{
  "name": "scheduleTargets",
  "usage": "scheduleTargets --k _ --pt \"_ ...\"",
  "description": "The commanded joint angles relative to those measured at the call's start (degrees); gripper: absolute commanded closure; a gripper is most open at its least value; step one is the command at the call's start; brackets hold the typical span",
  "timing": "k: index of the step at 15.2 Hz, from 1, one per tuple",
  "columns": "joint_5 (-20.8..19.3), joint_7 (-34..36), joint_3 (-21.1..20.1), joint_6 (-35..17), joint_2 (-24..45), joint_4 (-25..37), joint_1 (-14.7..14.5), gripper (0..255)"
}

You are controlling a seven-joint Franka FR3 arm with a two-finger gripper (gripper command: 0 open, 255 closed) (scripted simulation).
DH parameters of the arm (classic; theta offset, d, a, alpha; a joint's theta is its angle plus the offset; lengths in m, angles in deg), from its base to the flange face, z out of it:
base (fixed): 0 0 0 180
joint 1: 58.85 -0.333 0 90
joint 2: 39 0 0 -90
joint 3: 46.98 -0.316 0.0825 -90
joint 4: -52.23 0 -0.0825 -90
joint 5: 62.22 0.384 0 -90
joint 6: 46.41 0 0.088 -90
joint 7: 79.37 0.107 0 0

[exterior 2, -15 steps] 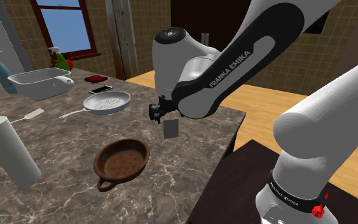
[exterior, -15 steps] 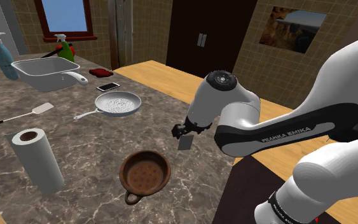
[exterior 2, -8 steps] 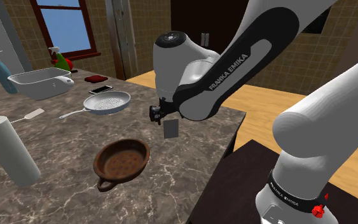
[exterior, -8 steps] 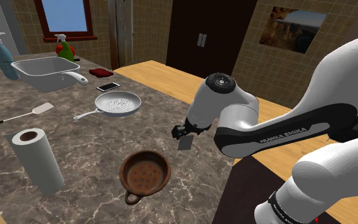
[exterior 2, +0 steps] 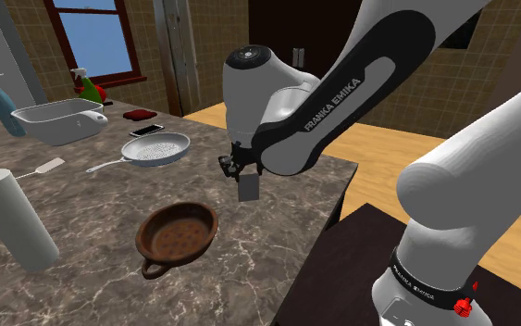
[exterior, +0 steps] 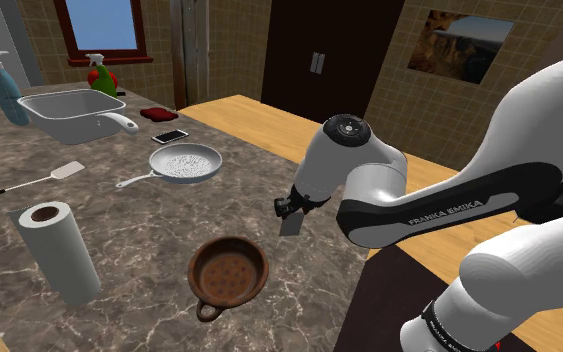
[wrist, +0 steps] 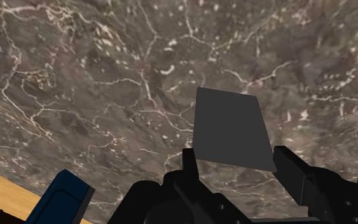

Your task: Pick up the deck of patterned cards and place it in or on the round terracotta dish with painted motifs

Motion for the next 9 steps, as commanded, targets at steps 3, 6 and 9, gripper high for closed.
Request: scheduleTargets --k 3,6,9 --pt "0.0 0.0 0.0 0.0 0.1 0.0 0.0 255" --pt "1.8 -2.2 2.3 2.8 -1.9 0.7 -2.3 255" --pt "3.3 -4.1 4.3 5.6 -3.8 1.6 -4.2 255"
